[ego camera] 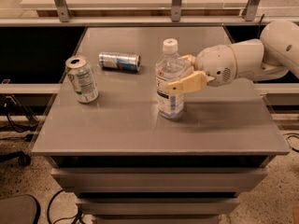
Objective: Knock blue plastic bottle over
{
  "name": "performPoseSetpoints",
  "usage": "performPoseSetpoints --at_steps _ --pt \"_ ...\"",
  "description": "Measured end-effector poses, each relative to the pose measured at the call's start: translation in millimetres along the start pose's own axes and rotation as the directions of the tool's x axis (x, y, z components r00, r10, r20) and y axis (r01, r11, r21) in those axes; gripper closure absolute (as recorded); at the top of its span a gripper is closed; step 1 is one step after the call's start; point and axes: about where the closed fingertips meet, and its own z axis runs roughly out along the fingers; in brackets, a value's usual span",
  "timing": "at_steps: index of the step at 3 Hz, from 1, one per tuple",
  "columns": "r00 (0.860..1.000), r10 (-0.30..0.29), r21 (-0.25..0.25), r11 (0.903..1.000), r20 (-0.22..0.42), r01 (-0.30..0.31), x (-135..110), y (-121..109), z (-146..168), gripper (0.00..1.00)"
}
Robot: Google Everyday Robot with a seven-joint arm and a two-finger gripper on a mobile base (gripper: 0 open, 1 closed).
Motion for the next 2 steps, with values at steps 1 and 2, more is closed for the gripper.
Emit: performPoseSetpoints --at_steps 1,2 --pt "0.995 -0.050 0.044 0.9976 -0.087 0.053 -2.3 -13.0 -7.1 1.00" --pt "0.970 -0.122 0.107 0.9833 -0.210 0.147 -8.1 -26.5 -19.6 1.00"
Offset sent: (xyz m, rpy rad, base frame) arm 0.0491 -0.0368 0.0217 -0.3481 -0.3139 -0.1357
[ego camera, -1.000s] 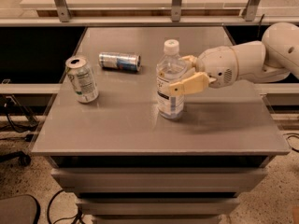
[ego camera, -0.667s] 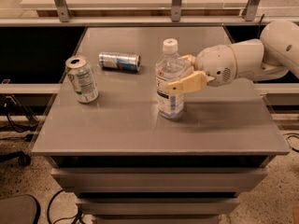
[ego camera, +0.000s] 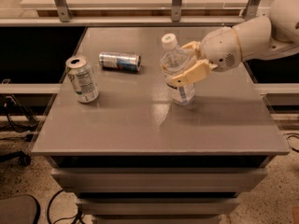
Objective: Knock blue plastic bottle over
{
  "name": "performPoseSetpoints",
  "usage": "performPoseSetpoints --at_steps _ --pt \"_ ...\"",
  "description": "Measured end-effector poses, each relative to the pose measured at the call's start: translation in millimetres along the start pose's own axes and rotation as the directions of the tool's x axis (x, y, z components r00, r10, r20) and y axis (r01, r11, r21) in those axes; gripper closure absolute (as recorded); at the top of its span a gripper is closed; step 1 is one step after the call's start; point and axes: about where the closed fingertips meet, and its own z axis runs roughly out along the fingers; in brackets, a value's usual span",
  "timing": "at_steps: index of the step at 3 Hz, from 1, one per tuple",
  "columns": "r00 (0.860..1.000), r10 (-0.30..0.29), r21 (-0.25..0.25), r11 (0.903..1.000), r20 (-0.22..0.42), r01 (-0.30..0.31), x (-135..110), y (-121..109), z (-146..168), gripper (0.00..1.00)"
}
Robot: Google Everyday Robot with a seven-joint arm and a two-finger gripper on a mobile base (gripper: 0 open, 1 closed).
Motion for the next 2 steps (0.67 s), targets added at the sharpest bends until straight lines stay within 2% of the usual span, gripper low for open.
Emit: performPoseSetpoints --at_steps 1,2 --pt "0.989 -0.087 0.077 0.9923 -0.117 0.097 -6.0 -7.2 -11.6 1.00" --pt "0.945 -0.200 0.130 0.9623 -0.259 0.239 -17.3 -3.0 -19.2 1.00"
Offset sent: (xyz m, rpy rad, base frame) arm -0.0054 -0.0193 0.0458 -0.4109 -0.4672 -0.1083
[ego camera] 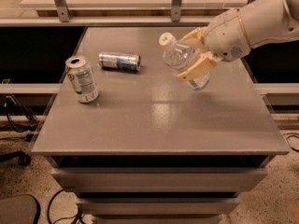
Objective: Knock blue plastic bottle over
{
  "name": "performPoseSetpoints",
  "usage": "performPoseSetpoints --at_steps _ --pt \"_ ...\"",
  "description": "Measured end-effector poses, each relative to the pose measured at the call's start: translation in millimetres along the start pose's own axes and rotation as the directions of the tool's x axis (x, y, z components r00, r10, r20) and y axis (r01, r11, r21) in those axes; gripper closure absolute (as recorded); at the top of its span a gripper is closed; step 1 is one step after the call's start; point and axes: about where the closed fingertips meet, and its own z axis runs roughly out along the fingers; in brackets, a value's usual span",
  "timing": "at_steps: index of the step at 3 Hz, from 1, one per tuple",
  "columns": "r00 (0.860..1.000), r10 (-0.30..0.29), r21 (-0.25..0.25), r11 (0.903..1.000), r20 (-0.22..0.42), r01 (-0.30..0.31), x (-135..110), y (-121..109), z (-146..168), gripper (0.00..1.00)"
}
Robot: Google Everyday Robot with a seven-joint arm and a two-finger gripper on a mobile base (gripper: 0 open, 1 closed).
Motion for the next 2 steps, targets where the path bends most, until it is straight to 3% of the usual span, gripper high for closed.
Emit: performPoseSetpoints --at_steps 1,2 --pt "0.981 -0.151 0.029 0.9873 -0.119 0.156 -14.0 13.1 -2.0 1.00" --pt "0.930 -0.302 -0.021 0.9522 -0.210 0.305 -27.2 31.8 4.1 1.00"
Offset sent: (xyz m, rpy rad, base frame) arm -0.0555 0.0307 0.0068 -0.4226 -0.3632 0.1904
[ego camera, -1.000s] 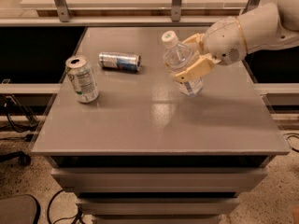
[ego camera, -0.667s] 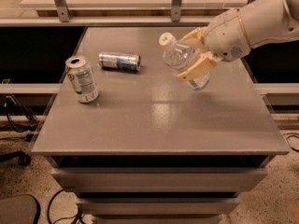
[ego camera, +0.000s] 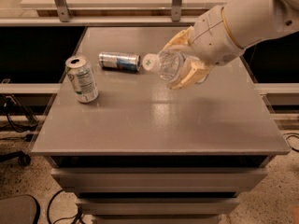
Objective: Knock blue plastic bottle over
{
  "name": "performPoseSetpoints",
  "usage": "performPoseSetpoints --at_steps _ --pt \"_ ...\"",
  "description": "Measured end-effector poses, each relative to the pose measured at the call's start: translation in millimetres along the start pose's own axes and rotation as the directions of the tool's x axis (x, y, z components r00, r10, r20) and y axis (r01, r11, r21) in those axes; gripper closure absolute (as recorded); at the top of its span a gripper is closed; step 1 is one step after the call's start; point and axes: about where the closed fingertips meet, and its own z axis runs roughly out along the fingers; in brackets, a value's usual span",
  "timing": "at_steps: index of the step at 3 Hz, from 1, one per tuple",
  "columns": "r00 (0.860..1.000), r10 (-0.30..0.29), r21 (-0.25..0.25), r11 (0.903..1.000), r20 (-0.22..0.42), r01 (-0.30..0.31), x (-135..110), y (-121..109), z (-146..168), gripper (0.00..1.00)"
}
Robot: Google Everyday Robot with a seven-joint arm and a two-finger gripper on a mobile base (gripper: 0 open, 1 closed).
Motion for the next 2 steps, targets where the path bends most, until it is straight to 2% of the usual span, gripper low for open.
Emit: performPoseSetpoints --at_steps 1,2 --pt "0.992 -0.109 -0.052 0.9930 -0.068 0.106 -12.7 8.3 10.0 1.00" --pt "0.972 -0.184 -0.120 0.9788 -0.150 0.167 -23.3 9.4 28.9 1.00"
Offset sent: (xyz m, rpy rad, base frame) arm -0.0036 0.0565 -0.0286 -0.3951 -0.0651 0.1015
